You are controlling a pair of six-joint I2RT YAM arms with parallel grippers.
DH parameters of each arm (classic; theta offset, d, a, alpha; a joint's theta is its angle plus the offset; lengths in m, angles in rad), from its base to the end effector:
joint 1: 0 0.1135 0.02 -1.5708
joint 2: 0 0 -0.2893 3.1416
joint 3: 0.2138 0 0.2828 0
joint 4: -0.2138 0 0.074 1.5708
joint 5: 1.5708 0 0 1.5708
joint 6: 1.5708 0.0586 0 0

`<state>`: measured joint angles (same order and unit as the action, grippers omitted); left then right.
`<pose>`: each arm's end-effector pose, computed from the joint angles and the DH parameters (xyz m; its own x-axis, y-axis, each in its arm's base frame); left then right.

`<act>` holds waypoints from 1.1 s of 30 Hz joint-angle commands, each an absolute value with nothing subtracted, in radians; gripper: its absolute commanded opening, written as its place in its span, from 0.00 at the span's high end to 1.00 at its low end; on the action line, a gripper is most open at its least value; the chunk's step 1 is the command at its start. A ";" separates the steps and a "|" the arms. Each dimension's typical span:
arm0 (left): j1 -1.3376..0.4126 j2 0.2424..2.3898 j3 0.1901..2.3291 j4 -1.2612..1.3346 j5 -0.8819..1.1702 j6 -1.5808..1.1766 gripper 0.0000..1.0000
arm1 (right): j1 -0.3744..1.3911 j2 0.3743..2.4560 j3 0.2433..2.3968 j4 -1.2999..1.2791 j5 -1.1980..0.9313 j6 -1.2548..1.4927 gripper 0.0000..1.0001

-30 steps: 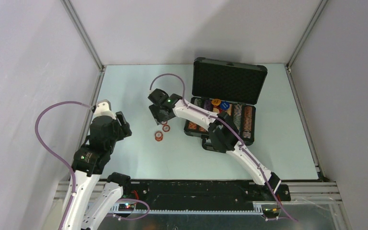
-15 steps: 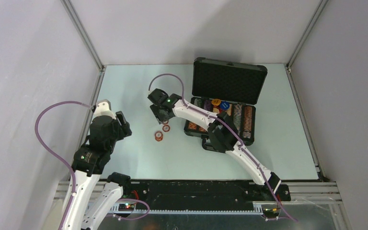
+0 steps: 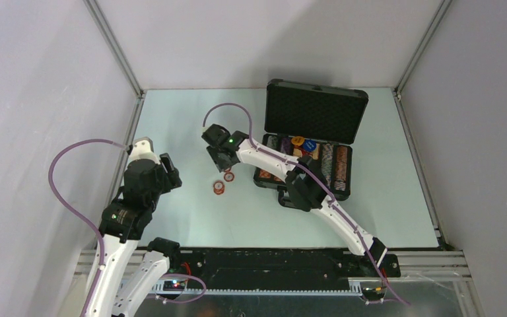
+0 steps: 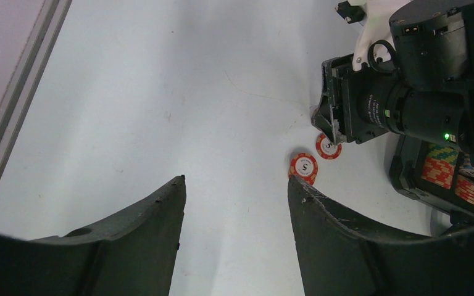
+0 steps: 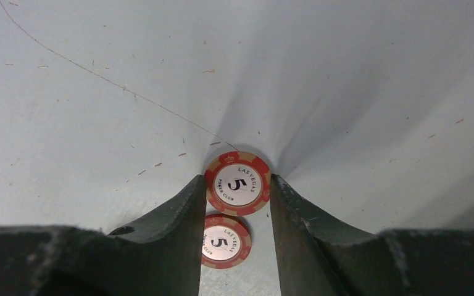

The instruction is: Pack up texas hold em set

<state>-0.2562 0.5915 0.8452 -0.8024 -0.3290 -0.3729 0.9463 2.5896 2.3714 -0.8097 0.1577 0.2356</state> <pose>0.1429 -0.0179 0.3347 -0.4601 -0.2359 -0.8560 -0.2088 0.9658 -0.1539 0.3684 0.4954 0.1510 -0.6627 -0.5253 -0.5337 -0.6161 0.7876 -0.0102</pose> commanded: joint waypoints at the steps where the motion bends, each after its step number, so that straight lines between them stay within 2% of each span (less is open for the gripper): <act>1: -0.258 0.592 0.836 -0.774 -0.324 -0.350 0.33 | 0.948 2.593 2.342 -0.866 0.161 0.250 0.60; 22: -0.258 0.588 0.836 -0.774 -0.324 -0.351 0.33 | 0.940 2.437 2.357 -0.783 0.230 0.193 0.60; 33: -0.259 0.589 0.835 -0.774 -0.324 -0.351 0.33 | 0.982 2.352 2.230 -0.774 0.224 0.203 0.60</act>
